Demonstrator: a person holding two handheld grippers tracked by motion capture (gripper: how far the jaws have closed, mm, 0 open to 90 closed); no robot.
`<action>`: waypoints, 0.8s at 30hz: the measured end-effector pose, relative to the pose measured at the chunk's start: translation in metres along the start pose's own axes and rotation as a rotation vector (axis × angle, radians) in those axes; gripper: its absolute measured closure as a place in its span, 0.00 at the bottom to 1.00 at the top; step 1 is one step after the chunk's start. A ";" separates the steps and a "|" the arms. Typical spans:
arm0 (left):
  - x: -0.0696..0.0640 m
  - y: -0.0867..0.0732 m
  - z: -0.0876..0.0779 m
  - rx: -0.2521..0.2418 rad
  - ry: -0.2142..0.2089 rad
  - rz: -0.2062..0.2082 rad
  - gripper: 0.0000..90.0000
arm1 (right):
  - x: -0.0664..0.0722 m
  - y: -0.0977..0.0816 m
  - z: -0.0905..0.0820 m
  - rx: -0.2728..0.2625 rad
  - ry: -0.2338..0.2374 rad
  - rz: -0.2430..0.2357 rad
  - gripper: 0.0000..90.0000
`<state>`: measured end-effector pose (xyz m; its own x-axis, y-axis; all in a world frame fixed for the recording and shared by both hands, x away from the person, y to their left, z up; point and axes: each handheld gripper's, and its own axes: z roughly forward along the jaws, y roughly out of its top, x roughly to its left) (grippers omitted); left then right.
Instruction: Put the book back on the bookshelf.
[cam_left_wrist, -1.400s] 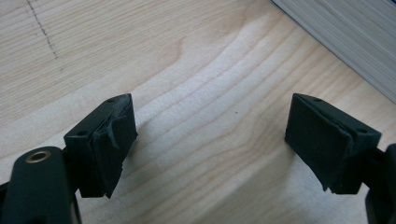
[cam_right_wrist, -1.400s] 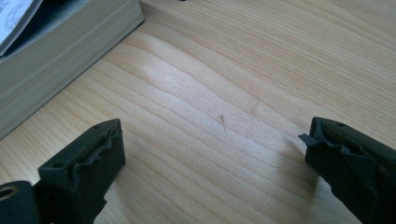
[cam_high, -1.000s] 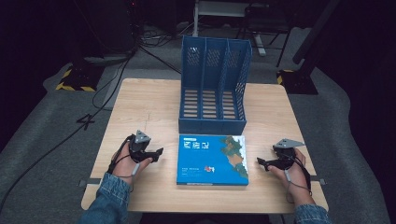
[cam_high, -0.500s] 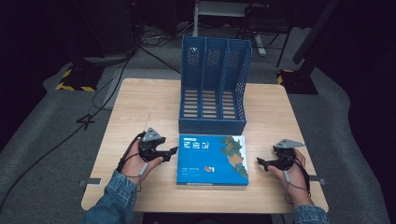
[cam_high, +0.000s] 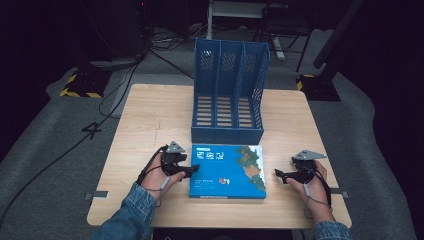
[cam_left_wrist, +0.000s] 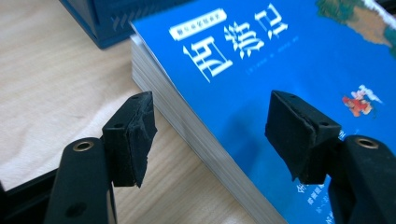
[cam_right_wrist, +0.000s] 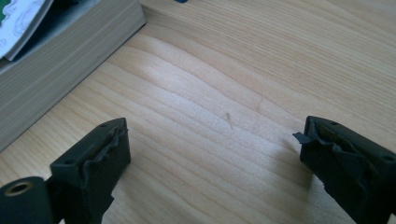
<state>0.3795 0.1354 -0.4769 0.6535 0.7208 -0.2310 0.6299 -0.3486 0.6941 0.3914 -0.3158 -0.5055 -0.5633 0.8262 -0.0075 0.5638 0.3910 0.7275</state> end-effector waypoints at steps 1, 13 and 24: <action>0.000 -0.001 0.003 0.007 -0.003 0.004 0.37 | 0.001 0.000 0.000 -0.002 0.003 -0.003 0.12; 0.000 -0.003 0.010 -0.015 -0.045 -0.015 0.33 | 0.029 0.021 -0.030 -0.009 0.092 -0.035 0.31; 0.000 -0.004 0.011 -0.019 -0.048 -0.018 0.32 | 0.096 0.047 -0.033 -0.004 0.269 -0.166 0.34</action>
<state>0.3820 0.1303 -0.4875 0.6619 0.6972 -0.2753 0.6338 -0.3244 0.7022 0.3439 -0.2313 -0.4488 -0.7875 0.6138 0.0553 0.4488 0.5097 0.7340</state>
